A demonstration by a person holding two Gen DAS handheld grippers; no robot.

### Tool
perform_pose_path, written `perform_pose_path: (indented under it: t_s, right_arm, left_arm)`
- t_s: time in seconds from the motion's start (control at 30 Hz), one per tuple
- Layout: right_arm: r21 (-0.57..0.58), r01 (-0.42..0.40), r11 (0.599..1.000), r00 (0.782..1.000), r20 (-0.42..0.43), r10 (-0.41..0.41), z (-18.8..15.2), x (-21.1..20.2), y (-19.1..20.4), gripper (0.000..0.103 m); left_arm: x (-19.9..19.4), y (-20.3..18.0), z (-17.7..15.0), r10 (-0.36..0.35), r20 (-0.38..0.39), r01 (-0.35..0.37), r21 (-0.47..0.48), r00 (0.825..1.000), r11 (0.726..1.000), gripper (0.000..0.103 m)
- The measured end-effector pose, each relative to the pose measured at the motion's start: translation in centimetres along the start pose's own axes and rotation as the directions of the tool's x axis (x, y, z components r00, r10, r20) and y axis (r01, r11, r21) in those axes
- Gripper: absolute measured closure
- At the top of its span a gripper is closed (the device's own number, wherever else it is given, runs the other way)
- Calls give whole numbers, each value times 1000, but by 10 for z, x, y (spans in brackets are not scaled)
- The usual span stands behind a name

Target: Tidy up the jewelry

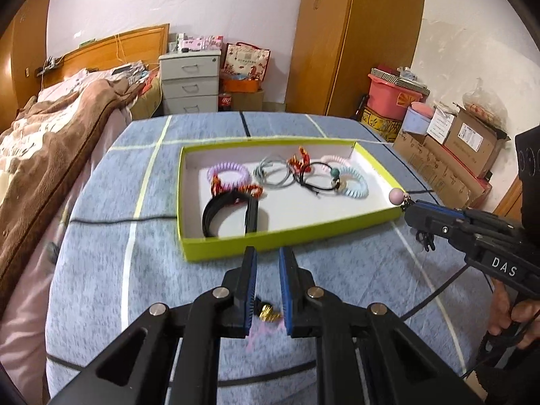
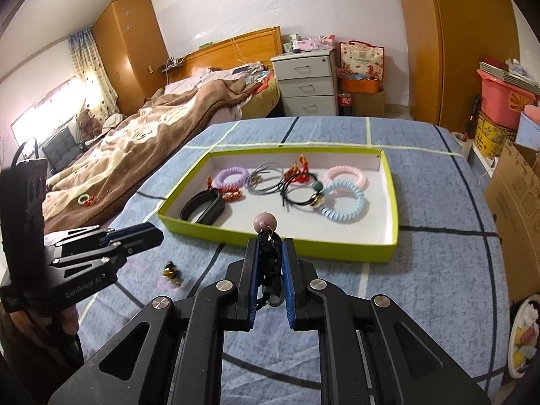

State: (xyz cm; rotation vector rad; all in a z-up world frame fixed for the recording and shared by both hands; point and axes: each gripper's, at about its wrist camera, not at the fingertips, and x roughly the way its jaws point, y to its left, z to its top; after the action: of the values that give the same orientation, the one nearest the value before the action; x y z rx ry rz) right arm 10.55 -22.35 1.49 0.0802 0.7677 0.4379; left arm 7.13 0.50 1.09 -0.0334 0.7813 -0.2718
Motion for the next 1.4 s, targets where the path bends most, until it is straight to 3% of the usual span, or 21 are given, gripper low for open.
perform_pose_path:
  t_s: [0.23,0.27,0.33,0.5,0.77,0.87,0.93,1.4]
  right_arm:
    - [13,-6,1000,1000,-1,6,3,2,-8,89]
    - [14,-5,1000,1000,-3,5,3,3,-9,89]
    - [20,-14,1000,1000,-8,14,2,6,-9,89]
    - [17,-28,999,999,-15,29,-1,7,-8,89]
    - [14,-36,999,999,-20,36,-3,9,-5,89]
    - [13,-36,999,999,-20,37,-3,9,-5,89]
    - [13,-35,999,999,-22,35,-3,9,-5,89]
    - [15,-29,999,1000,-7,29,3,3,-6,89]
  left_arm:
    - [6,15,-8,-21,-44,20,-25,999,999,86]
    - [6,16,-10,-16,-48,15,-31,999,999,82]
    - [13,20,-15,-27,-74,23,-55,997,998,61]
    - [18,14,-32,-20,-119,16,-34,993,999,52]
    - [21,5,-46,0,-145,0,1,989,1000,52]
    - [22,4,-46,47,-137,-45,22,989,999,71]
    - [22,5,-45,49,-138,-47,18,989,999,76]
    - [3,10,-30,46,-77,-46,6,996,999,79]
